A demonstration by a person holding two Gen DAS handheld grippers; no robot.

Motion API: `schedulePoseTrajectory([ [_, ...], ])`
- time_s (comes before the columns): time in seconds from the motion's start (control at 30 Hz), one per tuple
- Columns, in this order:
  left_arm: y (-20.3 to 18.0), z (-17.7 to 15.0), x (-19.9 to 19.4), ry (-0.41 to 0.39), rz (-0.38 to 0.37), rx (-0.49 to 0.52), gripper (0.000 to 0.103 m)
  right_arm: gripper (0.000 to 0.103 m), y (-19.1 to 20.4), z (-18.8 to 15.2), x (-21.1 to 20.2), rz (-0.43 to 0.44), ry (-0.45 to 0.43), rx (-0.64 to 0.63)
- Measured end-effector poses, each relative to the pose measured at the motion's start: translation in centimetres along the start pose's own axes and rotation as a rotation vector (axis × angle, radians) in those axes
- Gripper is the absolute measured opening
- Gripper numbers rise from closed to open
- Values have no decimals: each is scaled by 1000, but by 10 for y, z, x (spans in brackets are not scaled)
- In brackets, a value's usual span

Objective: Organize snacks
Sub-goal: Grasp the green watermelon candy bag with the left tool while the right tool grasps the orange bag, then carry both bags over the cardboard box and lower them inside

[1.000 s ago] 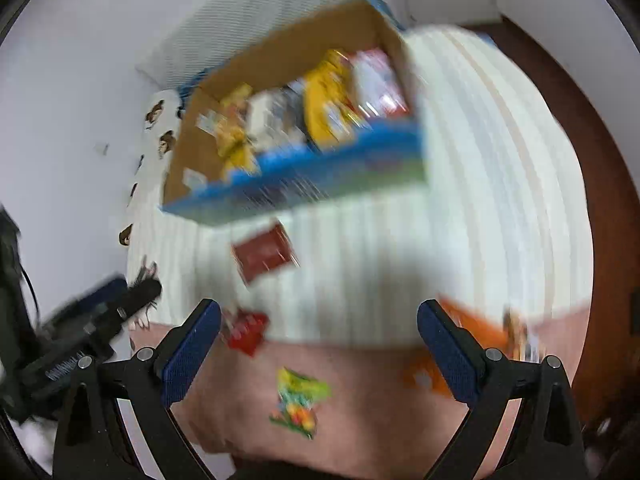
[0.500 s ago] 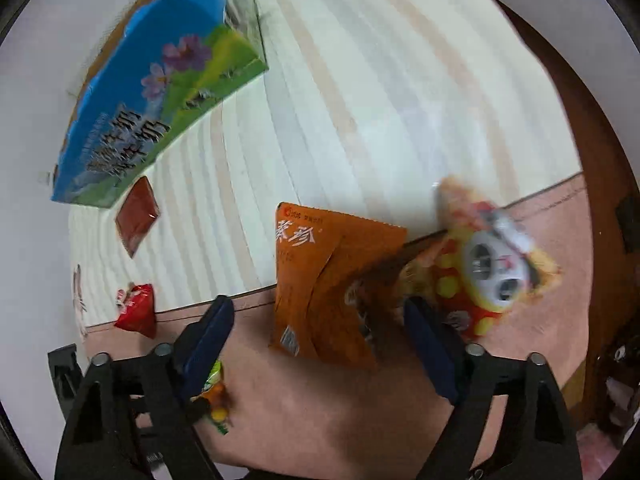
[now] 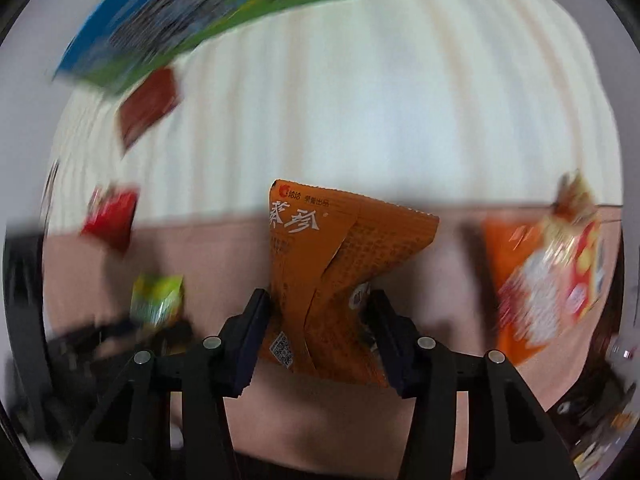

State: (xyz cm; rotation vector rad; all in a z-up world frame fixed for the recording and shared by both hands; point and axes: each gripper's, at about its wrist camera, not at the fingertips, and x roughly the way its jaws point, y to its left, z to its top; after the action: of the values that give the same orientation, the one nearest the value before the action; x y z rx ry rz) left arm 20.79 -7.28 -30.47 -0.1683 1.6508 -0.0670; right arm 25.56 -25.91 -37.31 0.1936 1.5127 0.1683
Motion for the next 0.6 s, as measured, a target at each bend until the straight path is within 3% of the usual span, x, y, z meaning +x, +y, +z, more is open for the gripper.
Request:
schedulePoseTrajectory([
  [0.1, 6, -3, -2, -2, -12, -2, 54, 54, 15, -24, 10, 24, 58, -40],
  [0.27, 26, -2, 0, -1, -34, -5, 54, 58, 15, -38, 21, 45, 64, 16],
  [0.6, 1, -13, 15, -6, 54, 47, 58, 63, 9, -42, 30, 39, 30, 98],
])
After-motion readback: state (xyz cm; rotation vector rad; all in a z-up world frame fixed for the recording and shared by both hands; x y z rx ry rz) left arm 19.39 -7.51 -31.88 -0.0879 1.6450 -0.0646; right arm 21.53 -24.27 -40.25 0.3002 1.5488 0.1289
